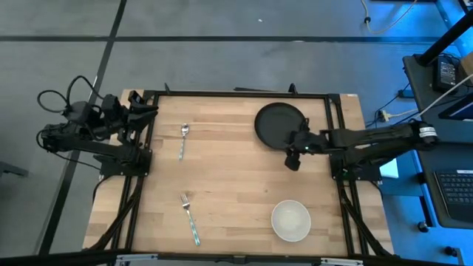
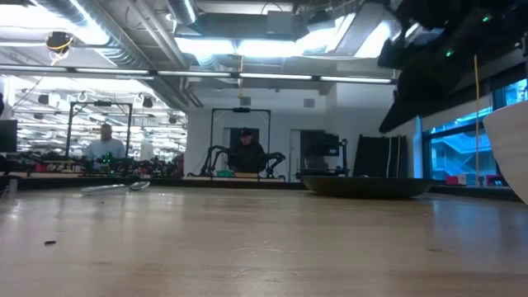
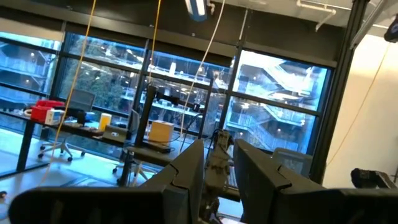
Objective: Set table place
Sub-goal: Put the black plate on the center of the table
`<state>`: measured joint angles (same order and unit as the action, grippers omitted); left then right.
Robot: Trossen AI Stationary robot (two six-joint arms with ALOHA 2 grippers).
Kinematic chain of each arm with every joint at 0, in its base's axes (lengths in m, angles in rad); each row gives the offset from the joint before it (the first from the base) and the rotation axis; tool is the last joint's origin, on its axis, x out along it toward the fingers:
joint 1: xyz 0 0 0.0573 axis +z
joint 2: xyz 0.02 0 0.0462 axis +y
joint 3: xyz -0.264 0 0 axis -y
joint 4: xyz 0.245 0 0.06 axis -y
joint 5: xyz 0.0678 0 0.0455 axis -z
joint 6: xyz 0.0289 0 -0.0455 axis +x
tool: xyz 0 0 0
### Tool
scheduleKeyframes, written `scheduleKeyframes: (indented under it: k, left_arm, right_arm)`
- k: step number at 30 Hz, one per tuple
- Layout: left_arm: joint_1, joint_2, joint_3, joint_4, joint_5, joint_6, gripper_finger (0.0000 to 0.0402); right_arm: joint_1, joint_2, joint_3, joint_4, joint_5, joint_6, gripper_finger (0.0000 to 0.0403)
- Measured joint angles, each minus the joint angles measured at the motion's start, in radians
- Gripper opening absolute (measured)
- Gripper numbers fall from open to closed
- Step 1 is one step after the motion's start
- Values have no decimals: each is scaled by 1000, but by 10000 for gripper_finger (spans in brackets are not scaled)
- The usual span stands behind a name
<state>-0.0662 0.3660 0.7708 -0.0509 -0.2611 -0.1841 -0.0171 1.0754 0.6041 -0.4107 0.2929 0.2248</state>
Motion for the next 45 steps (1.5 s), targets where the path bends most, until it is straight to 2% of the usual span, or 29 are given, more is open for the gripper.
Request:
scheduleKeyframes:
  k: [2, 7, 12, 16, 35, 39, 45]
  left_arm:
    - [0, 0, 0, 0, 0, 0, 82]
    - [0, 0, 0, -1, 0, 2, 82]
    - [0, 0, 0, -1, 0, 2, 82]
    - [0, 0, 0, -2, 0, 2, 82]
    - [0, 0, 0, -2, 0, 10, 82]
    - [0, 0, -1, -2, 0, 10, 82]
    - [0, 0, -1, -2, 0, 10, 82]
  right_arm:
    - [-21, 40, 0, 15, -11, 3, 177]
    - [-73, 131, 0, 89, -145, -47, 177]
    - [-111, 191, 0, 142, -171, -76, 177]
    - [-143, 229, 0, 148, -262, -77, 177]
    - [-214, 426, 0, 229, -263, -99, 175]
    - [-214, 449, 1, 265, -252, -97, 143]
    - [-214, 443, 5, 320, -241, -35, 25]
